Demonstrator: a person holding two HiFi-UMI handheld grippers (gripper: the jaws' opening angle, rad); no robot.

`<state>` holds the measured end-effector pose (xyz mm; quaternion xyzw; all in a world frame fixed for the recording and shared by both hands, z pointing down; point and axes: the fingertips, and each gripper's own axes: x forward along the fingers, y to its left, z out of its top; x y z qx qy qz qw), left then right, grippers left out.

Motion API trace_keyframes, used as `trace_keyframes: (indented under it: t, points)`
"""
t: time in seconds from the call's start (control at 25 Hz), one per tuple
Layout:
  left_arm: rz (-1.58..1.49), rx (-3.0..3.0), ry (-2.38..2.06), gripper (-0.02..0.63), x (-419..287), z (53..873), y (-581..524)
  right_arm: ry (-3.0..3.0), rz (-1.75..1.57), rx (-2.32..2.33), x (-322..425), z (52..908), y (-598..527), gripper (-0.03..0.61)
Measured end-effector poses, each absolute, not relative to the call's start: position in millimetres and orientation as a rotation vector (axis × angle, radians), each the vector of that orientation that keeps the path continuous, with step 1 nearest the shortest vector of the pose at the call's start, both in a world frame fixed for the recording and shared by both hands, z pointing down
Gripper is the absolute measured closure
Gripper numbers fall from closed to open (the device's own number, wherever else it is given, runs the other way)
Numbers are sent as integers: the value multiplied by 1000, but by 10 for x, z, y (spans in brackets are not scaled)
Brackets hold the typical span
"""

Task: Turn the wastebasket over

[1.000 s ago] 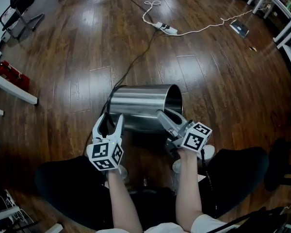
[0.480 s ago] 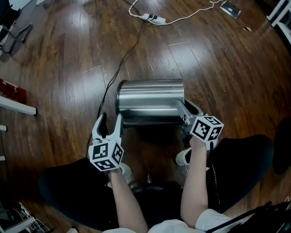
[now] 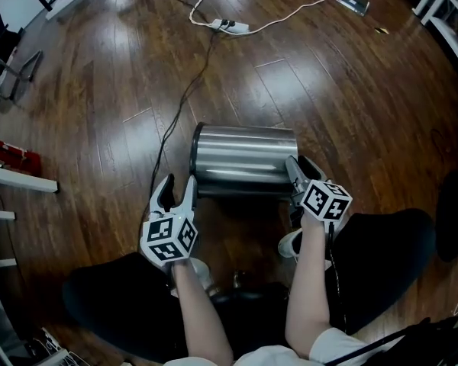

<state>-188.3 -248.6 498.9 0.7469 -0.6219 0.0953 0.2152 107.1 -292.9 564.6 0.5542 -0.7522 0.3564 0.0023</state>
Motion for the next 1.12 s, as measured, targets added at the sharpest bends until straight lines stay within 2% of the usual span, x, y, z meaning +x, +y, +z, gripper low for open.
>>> trace_keyframes:
  t: [0.04,0.36,0.64,0.76,0.8,0.92,1.12]
  points:
    - [292,2040,-1702,402,-1872,5071,-2522,-2313,1043,1733,1103,5620,-2929,402]
    - [250,2000,-1560,400,-1771,5383,-2741,-2198,828,1606,1129,5295,-2842,397]
    - [246,1981,-1534,410,-1827,5571,-2834,-2201,938,1444,1032,5493,-2694,399]
    - [163,1977,-1490,440,-1784,5582,-2836,-2216,995,1422,1003,5574,-2674,402]
    - [124,1971,-1468,476,-1774,5584,-2831,-2214,1006,1416,994,5589,-2668,415]
    - [75,1976,-1392,496,-1773,5597,-2786,-2155,980,1395,1013,5631,-2639,529]
    - [109,2003,-1360,517,-1768,5615,-2711,-2093,931,1395,1017,5660,-2646,532]
